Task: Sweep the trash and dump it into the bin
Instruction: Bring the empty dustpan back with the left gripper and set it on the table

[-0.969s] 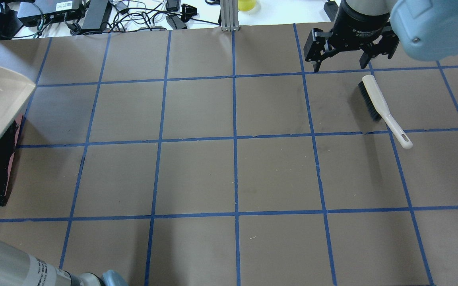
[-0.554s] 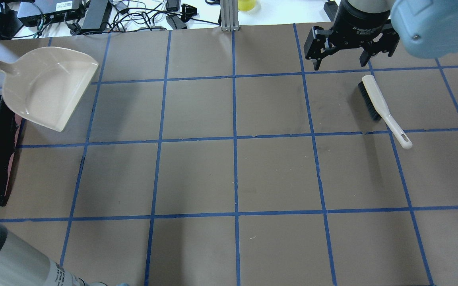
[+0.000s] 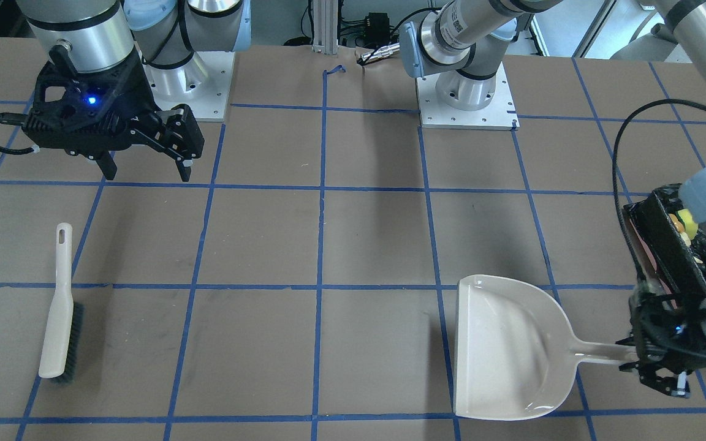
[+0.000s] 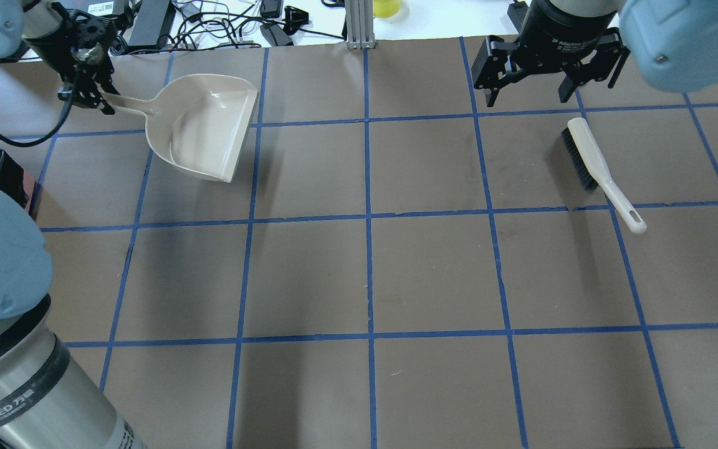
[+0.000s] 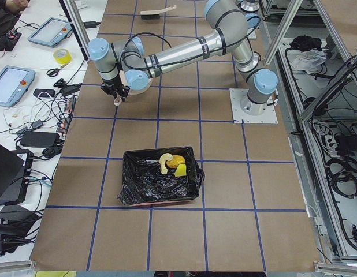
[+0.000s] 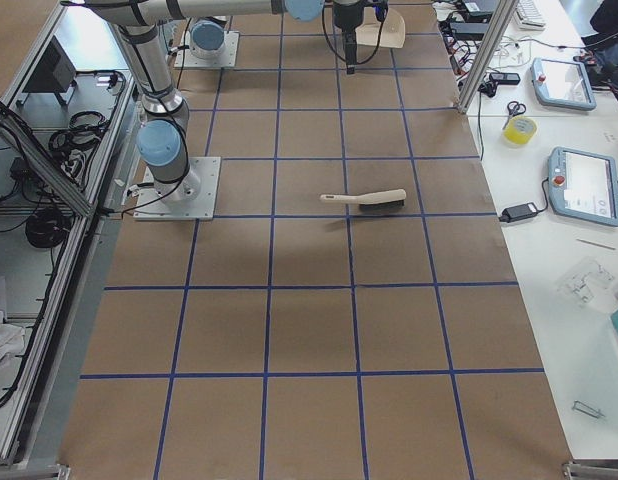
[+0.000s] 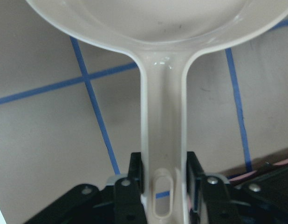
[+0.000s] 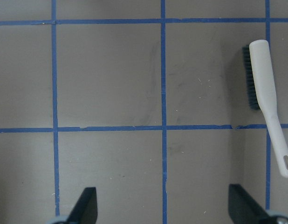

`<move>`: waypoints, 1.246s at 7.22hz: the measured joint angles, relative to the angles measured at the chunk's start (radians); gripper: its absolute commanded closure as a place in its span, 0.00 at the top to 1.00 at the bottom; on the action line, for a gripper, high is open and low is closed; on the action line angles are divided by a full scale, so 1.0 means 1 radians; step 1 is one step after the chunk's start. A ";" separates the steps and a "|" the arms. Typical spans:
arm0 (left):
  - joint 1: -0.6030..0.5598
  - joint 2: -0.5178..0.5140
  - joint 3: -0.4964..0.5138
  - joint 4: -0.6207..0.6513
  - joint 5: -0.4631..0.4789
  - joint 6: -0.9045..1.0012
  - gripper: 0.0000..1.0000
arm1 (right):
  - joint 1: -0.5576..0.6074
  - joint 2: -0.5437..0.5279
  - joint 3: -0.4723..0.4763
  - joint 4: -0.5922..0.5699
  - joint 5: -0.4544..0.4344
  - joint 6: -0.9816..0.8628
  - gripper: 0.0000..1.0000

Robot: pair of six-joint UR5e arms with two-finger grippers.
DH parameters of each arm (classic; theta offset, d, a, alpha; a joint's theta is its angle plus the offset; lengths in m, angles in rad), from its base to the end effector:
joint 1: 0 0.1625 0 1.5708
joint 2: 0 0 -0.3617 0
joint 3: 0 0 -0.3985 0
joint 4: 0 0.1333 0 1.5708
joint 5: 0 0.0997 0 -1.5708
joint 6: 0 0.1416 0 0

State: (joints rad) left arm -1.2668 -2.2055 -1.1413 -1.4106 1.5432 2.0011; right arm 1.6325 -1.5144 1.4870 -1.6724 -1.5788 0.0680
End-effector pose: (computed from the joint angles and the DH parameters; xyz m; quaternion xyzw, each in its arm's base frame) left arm 0.0780 -0.7069 0.2267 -0.7499 -0.6611 0.0035 0.0262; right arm 0.1650 -0.5267 0.4069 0.0034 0.9979 -0.0646 0.0002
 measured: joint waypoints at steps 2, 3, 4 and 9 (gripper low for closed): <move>-0.042 -0.036 -0.047 0.080 -0.001 -0.093 0.00 | -0.001 0.001 0.000 -0.002 0.015 0.021 1.00; -0.055 -0.043 -0.068 0.103 0.000 -0.115 0.00 | -0.001 0.002 0.000 -0.002 0.016 0.025 1.00; -0.062 -0.042 -0.086 0.113 0.001 -0.128 0.00 | 0.000 0.002 0.001 -0.002 0.016 0.026 1.00; -0.081 -0.028 -0.152 0.158 0.007 -0.159 0.41 | 0.000 0.001 0.002 -0.001 0.017 0.026 1.00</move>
State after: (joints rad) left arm -1.3475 -2.2338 -1.2929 -1.2529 1.5499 1.8421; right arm 1.6322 -1.5131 1.4890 -1.6732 -1.5616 0.0936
